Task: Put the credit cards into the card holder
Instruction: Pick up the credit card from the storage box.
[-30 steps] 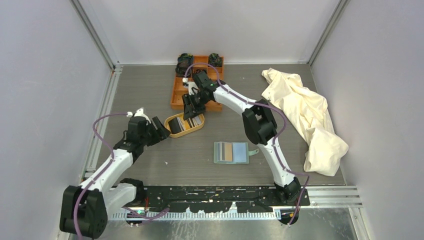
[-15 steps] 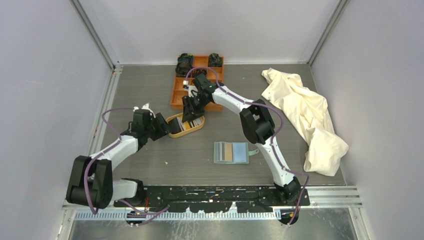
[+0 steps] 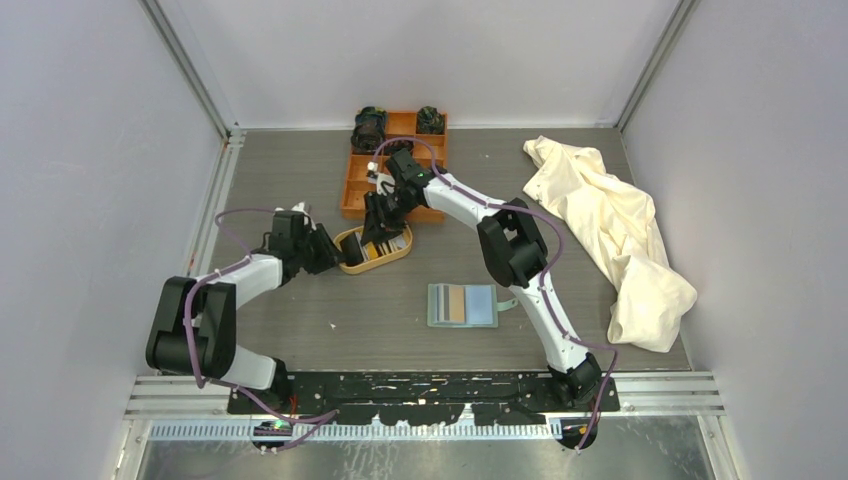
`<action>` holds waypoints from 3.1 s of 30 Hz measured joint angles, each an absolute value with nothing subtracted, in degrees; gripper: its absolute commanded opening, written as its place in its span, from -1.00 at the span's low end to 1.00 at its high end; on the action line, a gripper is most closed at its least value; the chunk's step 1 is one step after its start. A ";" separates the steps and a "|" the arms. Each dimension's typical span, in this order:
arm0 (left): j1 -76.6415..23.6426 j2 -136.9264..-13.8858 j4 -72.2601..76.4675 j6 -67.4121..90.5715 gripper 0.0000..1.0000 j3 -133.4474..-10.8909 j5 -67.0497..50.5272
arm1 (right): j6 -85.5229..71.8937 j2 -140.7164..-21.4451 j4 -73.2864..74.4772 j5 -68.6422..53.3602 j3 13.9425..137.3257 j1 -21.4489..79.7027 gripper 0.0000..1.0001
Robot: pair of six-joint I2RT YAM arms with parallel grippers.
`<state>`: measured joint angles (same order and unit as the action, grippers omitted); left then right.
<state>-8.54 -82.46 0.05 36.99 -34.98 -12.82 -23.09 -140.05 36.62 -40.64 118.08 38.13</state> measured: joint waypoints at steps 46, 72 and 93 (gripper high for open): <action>-8.47 -84.23 0.23 37.28 -0.46 -36.34 -19.35 | -30.11 -141.16 32.93 -44.66 117.56 38.72 0.14; -8.51 -83.07 0.03 37.28 -0.46 -36.34 -20.84 | -30.68 -140.35 30.35 -49.41 113.21 35.55 -0.10; -8.51 -83.02 0.01 37.28 -0.51 -36.34 -21.15 | -32.53 -139.85 26.50 -53.12 110.37 33.93 -0.28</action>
<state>-8.51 -83.02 0.01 37.28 -36.34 -21.15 -32.53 -139.85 26.50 -53.12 110.37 33.93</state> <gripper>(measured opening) 0.250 0.386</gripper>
